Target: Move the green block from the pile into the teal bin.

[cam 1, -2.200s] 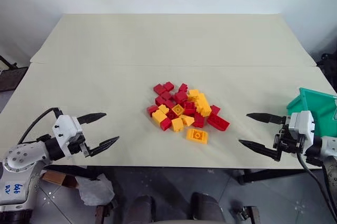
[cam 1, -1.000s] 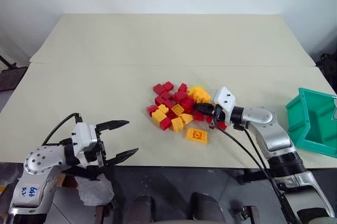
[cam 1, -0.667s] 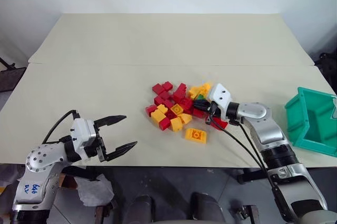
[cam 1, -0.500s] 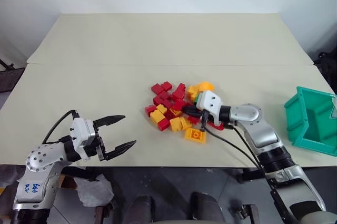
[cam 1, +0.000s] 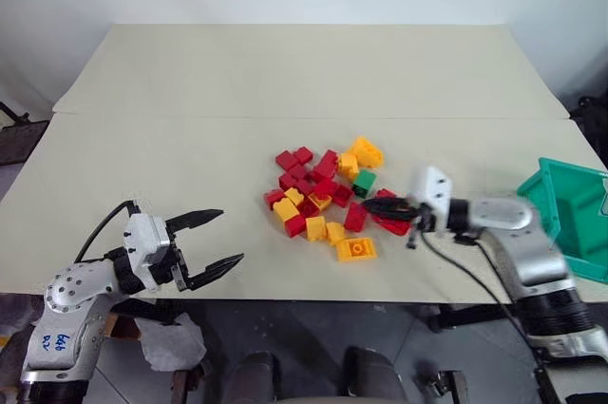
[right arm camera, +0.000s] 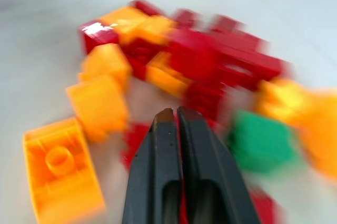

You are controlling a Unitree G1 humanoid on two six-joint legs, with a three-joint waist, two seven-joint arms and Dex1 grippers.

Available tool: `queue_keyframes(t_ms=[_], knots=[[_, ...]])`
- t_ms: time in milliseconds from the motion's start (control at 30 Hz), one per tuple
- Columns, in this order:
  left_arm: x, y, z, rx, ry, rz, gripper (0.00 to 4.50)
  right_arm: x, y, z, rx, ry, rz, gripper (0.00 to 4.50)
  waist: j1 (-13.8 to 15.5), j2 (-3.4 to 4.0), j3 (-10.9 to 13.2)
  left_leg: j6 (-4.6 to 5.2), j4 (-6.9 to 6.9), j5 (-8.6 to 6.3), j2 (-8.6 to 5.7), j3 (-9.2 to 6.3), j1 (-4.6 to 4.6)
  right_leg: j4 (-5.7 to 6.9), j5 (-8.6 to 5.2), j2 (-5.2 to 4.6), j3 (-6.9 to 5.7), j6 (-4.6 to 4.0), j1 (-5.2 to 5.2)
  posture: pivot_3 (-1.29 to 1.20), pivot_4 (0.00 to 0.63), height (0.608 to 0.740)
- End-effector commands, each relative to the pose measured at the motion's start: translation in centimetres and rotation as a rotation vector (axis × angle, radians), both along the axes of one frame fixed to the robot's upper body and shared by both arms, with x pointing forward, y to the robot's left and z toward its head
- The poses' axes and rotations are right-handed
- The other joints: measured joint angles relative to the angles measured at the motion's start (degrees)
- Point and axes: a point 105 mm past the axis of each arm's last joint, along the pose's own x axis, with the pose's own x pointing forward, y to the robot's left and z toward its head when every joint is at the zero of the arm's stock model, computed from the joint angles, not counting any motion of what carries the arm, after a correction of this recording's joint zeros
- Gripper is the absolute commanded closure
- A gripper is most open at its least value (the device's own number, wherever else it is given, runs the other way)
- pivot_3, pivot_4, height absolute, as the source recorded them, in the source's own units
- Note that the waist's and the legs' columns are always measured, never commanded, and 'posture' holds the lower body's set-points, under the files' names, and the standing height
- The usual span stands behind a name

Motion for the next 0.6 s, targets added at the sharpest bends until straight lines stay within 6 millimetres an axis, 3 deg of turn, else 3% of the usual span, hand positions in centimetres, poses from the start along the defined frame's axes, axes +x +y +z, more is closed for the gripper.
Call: queue_keyframes(t_ms=[33,200,333,600], knots=[[-0.2,0.0,1.2,-0.014,-0.040,-0.004,0.00,-0.2,-2.2,1.4,0.032,0.026,-0.055,3.20,-0.02,0.00,0.00,0.00,0.00,0.00,0.00,0.00,0.00,-0.01,0.00,0.00,0.00,0.00,0.00,0.00,0.150,0.740],[-0.3,-0.4,1.3,-0.037,-0.001,-0.030,0.00,1.3,-4.2,1.0,-0.024,0.036,-0.159,1.41,-0.34,0.00,0.00,-0.01,-0.03,-0.01,0.04,0.17,0.06,0.00,0.00,0.03,0.11,-0.01,-0.03,0.00,0.150,0.740],[-0.2,-0.7,1.3,-0.032,-0.007,-0.037,0.00,2.8,-2.6,0.9,0.015,0.078,-0.182,0.03,-0.38,0.00,0.00,0.00,-0.01,-0.02,0.05,0.30,0.06,0.00,0.00,0.04,0.24,-0.01,-0.11,0.00,0.150,0.740],[0.3,-1.2,1.4,-0.023,-0.022,-0.044,0.00,5.6,2.0,0.2,0.016,0.137,-0.160,0.03,-0.14,0.00,0.00,0.02,0.03,-0.04,0.10,0.37,0.05,0.00,0.02,0.10,0.35,-0.04,-0.16,0.00,0.150,0.740]])
